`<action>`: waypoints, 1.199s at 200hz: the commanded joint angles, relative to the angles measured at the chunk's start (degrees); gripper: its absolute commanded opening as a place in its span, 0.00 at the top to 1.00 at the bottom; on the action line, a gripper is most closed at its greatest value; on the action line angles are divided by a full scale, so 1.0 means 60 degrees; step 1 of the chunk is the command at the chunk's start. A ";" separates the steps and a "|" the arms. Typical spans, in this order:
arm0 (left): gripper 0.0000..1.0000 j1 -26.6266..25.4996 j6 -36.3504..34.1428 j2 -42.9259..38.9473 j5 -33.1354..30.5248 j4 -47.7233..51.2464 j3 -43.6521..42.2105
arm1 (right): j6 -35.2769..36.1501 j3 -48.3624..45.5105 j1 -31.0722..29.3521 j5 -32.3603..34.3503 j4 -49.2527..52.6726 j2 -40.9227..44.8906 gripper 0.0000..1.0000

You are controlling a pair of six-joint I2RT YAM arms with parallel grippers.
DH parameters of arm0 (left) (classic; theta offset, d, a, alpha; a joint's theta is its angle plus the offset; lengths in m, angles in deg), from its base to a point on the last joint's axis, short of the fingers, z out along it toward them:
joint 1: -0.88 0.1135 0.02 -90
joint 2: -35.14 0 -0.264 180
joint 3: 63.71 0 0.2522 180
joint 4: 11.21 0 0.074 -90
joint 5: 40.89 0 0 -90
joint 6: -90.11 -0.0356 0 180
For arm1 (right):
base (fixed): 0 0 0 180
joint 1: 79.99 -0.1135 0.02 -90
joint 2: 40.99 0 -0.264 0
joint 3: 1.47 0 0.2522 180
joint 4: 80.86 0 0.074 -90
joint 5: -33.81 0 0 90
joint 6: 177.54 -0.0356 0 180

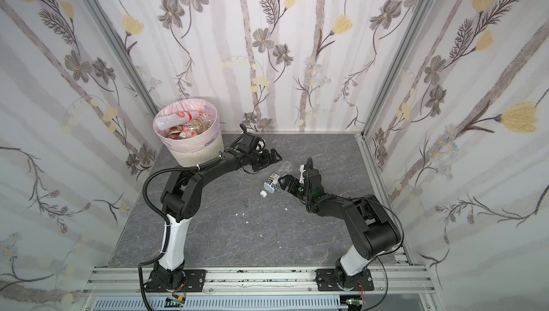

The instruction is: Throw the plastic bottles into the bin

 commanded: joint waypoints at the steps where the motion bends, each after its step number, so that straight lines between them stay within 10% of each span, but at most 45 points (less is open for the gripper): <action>1: 0.00 0.0034 0.0150 -0.0242 -0.0088 -0.0094 -0.0223 | 0.0207 0.0259 0.0013 0.0312 -0.0072 -0.0133 0.00; 240: 0.00 0.0799 0.1514 -0.2492 0.1276 -0.3899 -0.4691 | -0.0348 0.3638 0.0173 0.0598 0.2066 -0.2831 0.00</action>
